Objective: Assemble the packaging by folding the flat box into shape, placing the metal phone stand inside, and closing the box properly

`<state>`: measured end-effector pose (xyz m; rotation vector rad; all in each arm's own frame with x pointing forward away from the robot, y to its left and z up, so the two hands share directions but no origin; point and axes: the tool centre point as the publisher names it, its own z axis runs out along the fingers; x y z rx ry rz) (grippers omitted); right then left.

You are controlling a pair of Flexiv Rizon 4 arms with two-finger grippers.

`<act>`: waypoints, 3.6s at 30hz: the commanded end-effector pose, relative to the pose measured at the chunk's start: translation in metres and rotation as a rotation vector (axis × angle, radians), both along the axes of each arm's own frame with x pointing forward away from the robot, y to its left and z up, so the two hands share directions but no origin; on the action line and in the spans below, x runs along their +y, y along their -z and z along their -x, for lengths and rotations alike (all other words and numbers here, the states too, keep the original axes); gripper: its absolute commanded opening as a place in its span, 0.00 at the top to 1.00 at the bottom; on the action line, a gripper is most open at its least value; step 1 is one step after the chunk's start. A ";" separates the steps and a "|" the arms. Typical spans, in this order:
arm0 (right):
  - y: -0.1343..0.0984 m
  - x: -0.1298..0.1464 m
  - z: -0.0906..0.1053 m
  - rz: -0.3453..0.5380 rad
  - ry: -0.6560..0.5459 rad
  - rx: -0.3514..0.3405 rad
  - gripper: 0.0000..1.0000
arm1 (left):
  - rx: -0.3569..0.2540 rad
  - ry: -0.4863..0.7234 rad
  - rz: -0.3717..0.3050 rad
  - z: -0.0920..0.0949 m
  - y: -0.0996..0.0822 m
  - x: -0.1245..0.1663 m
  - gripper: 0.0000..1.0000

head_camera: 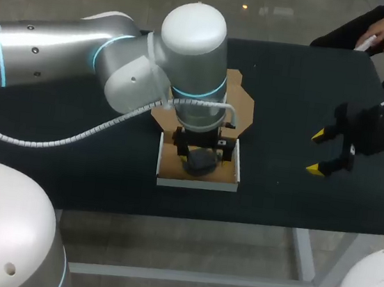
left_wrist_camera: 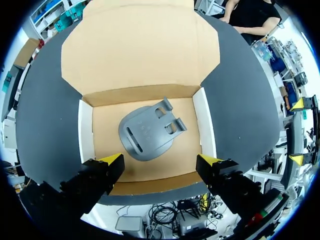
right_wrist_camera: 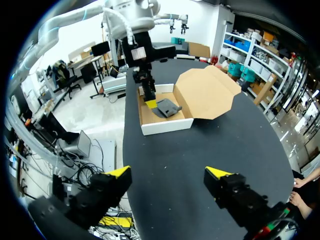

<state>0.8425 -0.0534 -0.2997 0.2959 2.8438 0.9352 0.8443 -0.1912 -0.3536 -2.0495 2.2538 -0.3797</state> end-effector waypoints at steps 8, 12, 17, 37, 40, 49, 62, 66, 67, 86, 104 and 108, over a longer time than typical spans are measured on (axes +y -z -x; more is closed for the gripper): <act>0.000 -0.001 0.000 -0.004 -0.002 -0.002 0.00 | -0.051 0.141 0.077 -0.010 -0.032 0.033 0.00; 0.000 -0.001 0.000 -0.004 -0.002 -0.002 0.00 | -0.074 0.219 0.095 -0.017 -0.040 0.043 0.00; 0.000 -0.001 0.000 -0.004 -0.002 -0.002 0.00 | -0.085 0.308 0.117 -0.029 -0.048 0.058 0.00; 0.000 -0.001 0.000 -0.004 -0.002 -0.002 0.00 | -0.129 0.502 0.131 -0.082 -0.059 0.117 0.00; 0.000 -0.001 0.000 -0.004 -0.002 -0.002 0.00 | -0.146 0.550 0.158 -0.091 -0.061 0.129 0.00; 0.000 -0.001 0.000 -0.004 -0.002 -0.002 0.00 | -0.185 0.656 0.186 -0.115 -0.063 0.160 0.00; 0.000 -0.001 0.000 -0.004 -0.002 -0.002 0.00 | -0.185 0.656 0.186 -0.115 -0.063 0.160 0.00; -0.004 0.000 -0.008 0.022 -0.039 0.004 0.00 | -0.187 0.712 0.242 -0.122 -0.058 0.166 0.00; -0.004 0.001 -0.010 0.026 -0.048 0.003 0.00 | -0.191 0.742 0.253 -0.124 -0.056 0.166 0.00; -0.034 0.023 -0.048 0.098 -0.234 0.027 0.00 | -0.344 0.943 0.477 -0.163 -0.031 0.174 0.00; -0.071 0.041 -0.077 0.256 -0.250 0.003 0.00 | -0.339 0.964 0.676 -0.183 -0.024 0.162 0.00; -0.075 0.045 -0.082 0.288 -0.244 0.000 0.00 | -0.310 0.958 0.711 -0.183 -0.025 0.155 0.00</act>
